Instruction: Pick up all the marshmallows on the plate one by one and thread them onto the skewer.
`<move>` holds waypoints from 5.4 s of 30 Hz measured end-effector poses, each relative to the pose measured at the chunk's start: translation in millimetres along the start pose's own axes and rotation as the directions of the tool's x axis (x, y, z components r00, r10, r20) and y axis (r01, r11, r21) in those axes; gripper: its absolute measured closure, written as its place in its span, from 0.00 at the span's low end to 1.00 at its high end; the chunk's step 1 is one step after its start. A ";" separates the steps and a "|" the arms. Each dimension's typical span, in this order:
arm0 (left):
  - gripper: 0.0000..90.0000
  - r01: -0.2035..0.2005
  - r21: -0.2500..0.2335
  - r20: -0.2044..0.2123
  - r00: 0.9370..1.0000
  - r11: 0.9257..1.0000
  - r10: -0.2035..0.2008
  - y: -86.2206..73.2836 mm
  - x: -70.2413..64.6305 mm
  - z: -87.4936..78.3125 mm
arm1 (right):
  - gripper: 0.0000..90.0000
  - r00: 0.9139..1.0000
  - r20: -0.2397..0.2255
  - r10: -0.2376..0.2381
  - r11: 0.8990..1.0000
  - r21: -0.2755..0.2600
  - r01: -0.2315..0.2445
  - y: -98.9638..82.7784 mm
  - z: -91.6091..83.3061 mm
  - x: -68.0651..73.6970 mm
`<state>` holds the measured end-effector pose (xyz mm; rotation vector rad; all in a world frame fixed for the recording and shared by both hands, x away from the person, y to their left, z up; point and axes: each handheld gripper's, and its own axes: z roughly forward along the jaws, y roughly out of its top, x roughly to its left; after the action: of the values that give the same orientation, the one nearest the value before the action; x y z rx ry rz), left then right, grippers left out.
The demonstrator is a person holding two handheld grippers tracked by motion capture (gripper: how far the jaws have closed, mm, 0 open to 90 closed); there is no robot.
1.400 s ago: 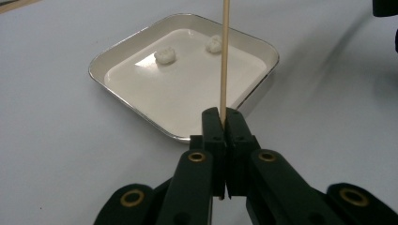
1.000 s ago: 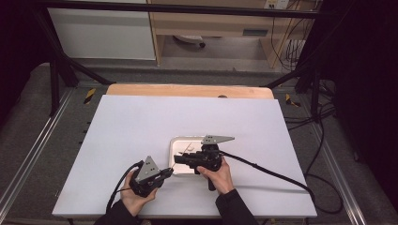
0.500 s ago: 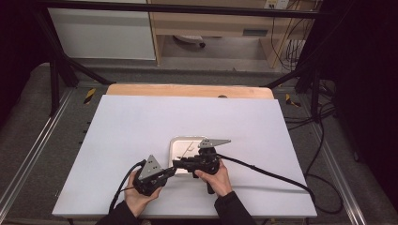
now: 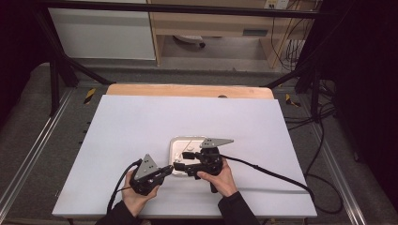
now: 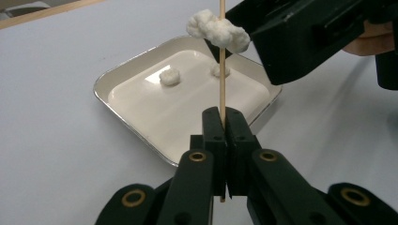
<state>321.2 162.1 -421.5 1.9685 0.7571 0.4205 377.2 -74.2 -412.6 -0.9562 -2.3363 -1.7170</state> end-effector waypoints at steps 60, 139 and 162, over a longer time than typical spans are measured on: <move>0.98 0.062 0.036 -0.023 0.998 0.997 -0.061 -10.2 18.6 -5.1 | 0.75 0.913 0.285 -0.292 0.931 0.302 0.204 9.8 40.9 -78.2; 0.99 -0.020 0.014 0.035 0.999 1.000 0.019 -7.5 4.6 -4.4 | 0.86 0.993 -0.107 0.059 0.992 -0.104 -0.070 47.8 -35.3 -32.3; 0.99 -0.020 0.041 0.047 0.999 0.999 0.018 -9.8 3.5 -1.4 | 0.89 0.992 -0.118 0.045 0.995 -0.087 -0.056 35.6 -26.3 -25.7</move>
<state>319.8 168.8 -429.4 2.0185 0.7233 0.3722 409.1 -102.3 -384.1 -0.8952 -2.1618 -1.8198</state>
